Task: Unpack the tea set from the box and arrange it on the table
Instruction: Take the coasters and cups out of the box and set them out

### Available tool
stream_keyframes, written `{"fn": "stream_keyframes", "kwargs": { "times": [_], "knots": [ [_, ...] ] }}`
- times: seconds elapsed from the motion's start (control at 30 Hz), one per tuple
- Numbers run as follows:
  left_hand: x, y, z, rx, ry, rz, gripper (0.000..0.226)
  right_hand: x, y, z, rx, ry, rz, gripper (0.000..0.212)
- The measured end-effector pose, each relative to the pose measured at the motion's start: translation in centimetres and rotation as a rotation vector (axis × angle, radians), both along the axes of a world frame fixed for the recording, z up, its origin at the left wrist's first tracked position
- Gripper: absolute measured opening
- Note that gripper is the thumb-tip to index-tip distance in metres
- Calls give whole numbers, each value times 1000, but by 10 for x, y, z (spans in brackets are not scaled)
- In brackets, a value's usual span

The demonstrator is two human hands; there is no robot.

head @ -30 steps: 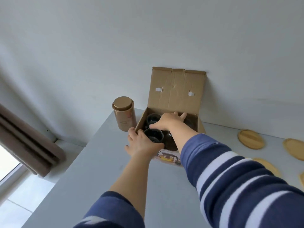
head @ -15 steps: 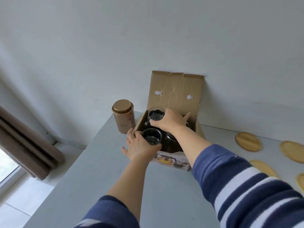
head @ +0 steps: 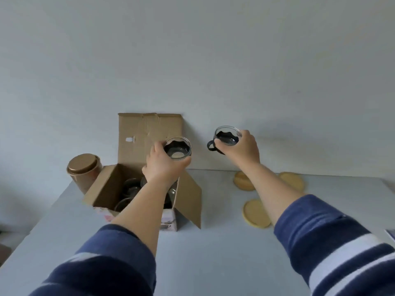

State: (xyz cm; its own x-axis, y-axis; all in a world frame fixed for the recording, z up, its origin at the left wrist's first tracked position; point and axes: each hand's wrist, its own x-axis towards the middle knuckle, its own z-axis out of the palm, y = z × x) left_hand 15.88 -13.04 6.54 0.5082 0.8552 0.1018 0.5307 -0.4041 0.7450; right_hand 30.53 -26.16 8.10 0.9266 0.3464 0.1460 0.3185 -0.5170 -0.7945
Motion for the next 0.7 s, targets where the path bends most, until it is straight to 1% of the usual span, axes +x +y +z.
{"fn": "stream_keyframes", "kwargs": {
  "times": [0.13, 0.33, 0.5, 0.6, 0.7],
  "knots": [
    [66, -51, -22, -89, -2, -105, 78, 48, -72, -24, -6, 27, -173, 77],
    [139, -99, -73, -187, 162, -235, 85, 107, -145, -78, -189, 153, -348, 81],
    [176, -112, -116, -207, 233, -268, 88, 142, -163, -125, -237, 211, -376, 84],
    [182, -113, -139, -222, 251, -275, 92, 154, -166, -144, -274, 248, -353, 87],
    [183, -113, -152, -206, 247, -289, 92, 159, -168, -156, -265, 263, -335, 91]
  ]
}}
